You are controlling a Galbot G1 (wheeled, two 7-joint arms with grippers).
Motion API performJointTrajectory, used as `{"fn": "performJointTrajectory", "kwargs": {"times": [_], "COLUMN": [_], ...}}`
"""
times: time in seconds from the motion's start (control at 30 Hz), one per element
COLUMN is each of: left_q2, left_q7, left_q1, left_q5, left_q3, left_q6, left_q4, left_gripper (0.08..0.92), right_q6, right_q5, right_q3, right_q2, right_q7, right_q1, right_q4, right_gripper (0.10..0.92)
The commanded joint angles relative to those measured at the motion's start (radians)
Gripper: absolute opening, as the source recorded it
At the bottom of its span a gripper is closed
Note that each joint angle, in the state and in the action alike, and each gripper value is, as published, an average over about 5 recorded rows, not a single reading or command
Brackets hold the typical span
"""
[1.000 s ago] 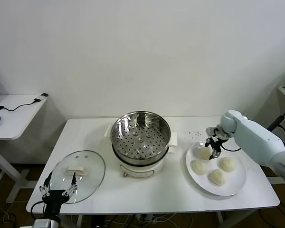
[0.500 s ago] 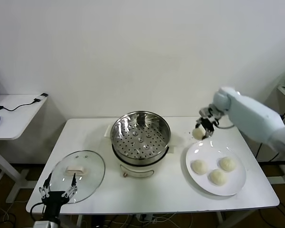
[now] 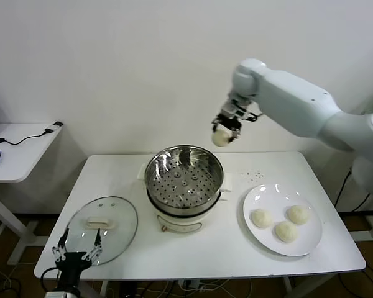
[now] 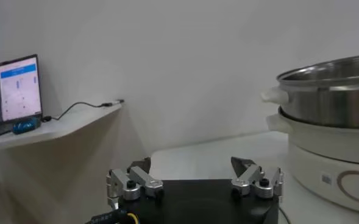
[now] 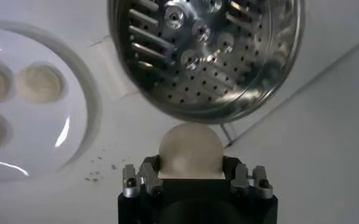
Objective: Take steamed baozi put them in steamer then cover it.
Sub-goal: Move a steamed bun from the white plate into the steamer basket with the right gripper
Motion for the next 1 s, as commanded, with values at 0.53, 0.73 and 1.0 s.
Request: {"fn": "performJointTrajectory", "kwargs": {"times": [0.53, 0.73, 1.0], "left_q2": [-0.016, -0.016, -0.015], "left_q7": [-0.007, -0.007, -0.007], "left_q1": [-0.007, -0.007, -0.013], "left_q5": [-0.034, -0.037, -0.038], "left_q3": [-0.001, -0.002, -0.001], "left_q6": [0.024, 0.022, 0.023], "left_q4": [-0.016, -0.004, 0.01], "left_gripper": [0.823, 0.823, 0.823], "right_q6": [0.262, 0.264, 0.259], "right_q5": [-0.605, -0.637, -0.638], "right_q3": [0.14, 0.16, 0.18], "right_q2": [0.209, 0.209, 0.211], "right_q7": [0.117, 0.121, 0.128], "right_q1": [-0.311, -0.338, -0.337], "right_q4": [-0.04, -0.075, -0.1], "right_gripper": [0.679, 0.679, 0.688]}}
